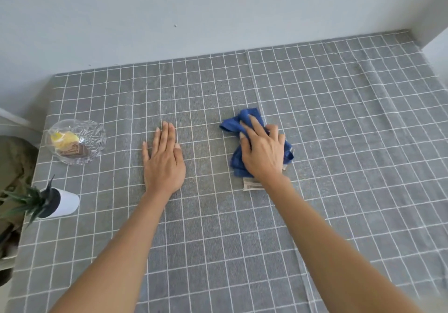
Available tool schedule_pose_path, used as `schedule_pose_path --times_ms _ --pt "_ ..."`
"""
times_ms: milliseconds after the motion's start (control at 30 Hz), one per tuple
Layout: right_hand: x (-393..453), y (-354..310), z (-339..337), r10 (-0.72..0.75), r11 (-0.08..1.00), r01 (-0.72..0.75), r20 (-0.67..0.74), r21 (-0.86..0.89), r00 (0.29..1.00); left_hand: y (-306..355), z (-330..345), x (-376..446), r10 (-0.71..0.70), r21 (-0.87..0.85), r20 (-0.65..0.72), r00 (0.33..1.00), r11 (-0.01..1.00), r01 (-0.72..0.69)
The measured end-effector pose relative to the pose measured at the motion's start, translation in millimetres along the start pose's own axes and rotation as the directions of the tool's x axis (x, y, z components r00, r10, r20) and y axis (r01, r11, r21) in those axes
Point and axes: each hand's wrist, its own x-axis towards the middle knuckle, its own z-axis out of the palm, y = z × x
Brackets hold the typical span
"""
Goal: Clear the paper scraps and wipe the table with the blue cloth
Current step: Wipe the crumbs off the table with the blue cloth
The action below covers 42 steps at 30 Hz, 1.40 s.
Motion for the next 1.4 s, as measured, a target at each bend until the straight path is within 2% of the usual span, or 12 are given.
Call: schedule_pose_path --times_ms 100,233,367,433,500,567,667,833,933,1100,1267,1400 --pt "4 38 -10 0.089 0.996 -0.089 -0.014 -0.019 0.996 0 0 1 0.010 -0.003 0.006 1.000 1.000 -0.010" --pt "13 101 -29 0.298 0.953 -0.301 -0.088 -0.022 0.951 -2 0 1 0.009 0.005 0.001 1.000 1.000 -0.009" --pt "17 108 -34 0.423 0.905 -0.426 -0.131 0.009 0.897 -1 0 0 0.015 0.000 0.002 1.000 1.000 -0.015" --pt "15 85 -30 0.335 0.942 -0.331 -0.137 0.047 0.932 -1 0 1 0.011 0.010 0.002 1.000 1.000 -0.011" --pt "7 63 -22 0.156 0.988 -0.154 -0.081 0.027 0.984 -2 1 1 0.009 0.014 0.002 1.000 1.000 -0.009" --pt "1 57 -16 0.077 0.997 -0.077 -0.039 0.009 0.996 -2 2 0 0.011 0.013 0.005 1.000 1.000 -0.011" --pt "4 73 -18 0.126 0.992 -0.127 -0.040 -0.006 0.991 -3 1 2 0.010 0.004 0.001 1.000 1.000 -0.010" --pt "7 121 -34 0.330 0.943 -0.332 -0.087 -0.019 0.940 -3 0 0 0.013 0.008 0.007 1.000 1.000 -0.013" --pt "8 122 -39 0.378 0.925 -0.379 -0.102 0.010 0.920 -3 -1 2 0.011 0.004 0.025 1.000 1.000 -0.011" --pt "-14 38 -37 0.286 0.956 -0.272 -0.145 0.107 0.947 -9 -11 -17 0.104 -0.083 0.075 0.992 0.992 -0.098" --pt "-62 -69 -3 0.042 0.996 -0.041 -0.014 0.085 0.999 -17 -6 -60 0.015 -0.042 0.041 0.999 0.999 -0.013" --pt "-79 -91 18 -0.024 0.999 0.020 0.073 0.046 0.997 -23 -2 -62 -0.010 -0.007 0.017 1.000 1.000 0.010"
